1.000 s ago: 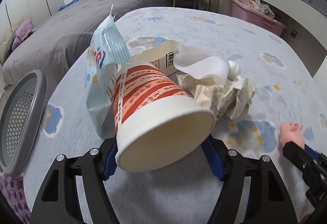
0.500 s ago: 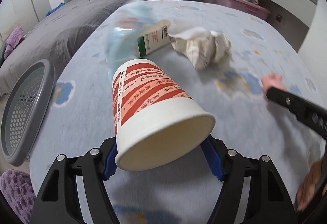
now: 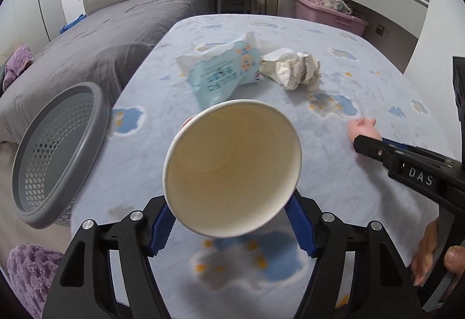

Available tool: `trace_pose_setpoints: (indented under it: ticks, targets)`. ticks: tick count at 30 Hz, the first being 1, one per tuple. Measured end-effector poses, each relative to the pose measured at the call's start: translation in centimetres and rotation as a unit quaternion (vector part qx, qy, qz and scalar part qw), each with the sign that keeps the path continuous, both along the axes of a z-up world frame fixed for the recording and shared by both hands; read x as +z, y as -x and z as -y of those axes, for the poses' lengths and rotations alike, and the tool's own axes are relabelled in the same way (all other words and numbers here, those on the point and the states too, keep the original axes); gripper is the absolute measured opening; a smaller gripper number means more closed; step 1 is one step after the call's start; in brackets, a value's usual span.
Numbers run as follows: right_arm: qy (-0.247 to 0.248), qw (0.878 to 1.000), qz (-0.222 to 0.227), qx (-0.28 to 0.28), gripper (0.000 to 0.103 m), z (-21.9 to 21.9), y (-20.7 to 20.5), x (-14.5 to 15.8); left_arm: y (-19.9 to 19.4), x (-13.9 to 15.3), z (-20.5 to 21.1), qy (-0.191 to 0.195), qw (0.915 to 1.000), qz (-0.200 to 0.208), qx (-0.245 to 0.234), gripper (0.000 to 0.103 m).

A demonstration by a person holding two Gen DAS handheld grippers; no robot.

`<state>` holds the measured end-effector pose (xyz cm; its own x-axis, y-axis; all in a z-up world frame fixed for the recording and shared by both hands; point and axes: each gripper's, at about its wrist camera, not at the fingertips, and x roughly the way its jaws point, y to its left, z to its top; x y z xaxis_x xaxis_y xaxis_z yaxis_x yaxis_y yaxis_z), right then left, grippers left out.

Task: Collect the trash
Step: 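Lift the cup and pig and carry both over the grey basket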

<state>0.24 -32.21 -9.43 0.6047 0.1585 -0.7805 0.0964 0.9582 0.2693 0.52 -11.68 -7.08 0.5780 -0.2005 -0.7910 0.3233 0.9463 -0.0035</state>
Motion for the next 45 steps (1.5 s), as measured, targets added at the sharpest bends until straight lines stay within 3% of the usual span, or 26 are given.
trace_pose_setpoints:
  ticks: [12, 16, 31, 36, 40, 45]
  targets:
    - [0.014, 1.0, -0.002, 0.016, 0.031, -3.9, 0.9, -0.6, 0.0, -2.2, -3.8, 0.025, 0.9991, -0.029, 0.017, 0.067]
    - [0.015, 1.0, 0.0, 0.016, 0.031, -4.1, 1.0, -0.7, 0.3, -2.3, -4.1, 0.032, 0.9989, -0.029, 0.018, 0.079]
    - [0.013, 1.0, 0.004, 0.017, 0.031, -4.1, 1.2, -0.8, -1.9, -1.0, -3.6, 0.036, 0.9971, -0.016, 0.065, 0.086]
    - [0.015, 1.0, 0.005, 0.017, 0.031, -4.1, 1.2, -0.8, -2.6, -1.2, -3.7, 0.03, 0.9966, -0.018, 0.075, 0.083]
    - [0.021, 1.0, 0.006, 0.015, 0.031, -4.2, 1.2, -0.9, -2.9, -1.7, -3.9, 0.034, 0.9964, -0.034, 0.07, 0.067]
    - [0.023, 1.0, 0.007, 0.013, 0.031, -4.4, 1.2, -1.0, -2.6, -1.7, -4.2, 0.037, 0.9965, -0.031, 0.068, 0.067]
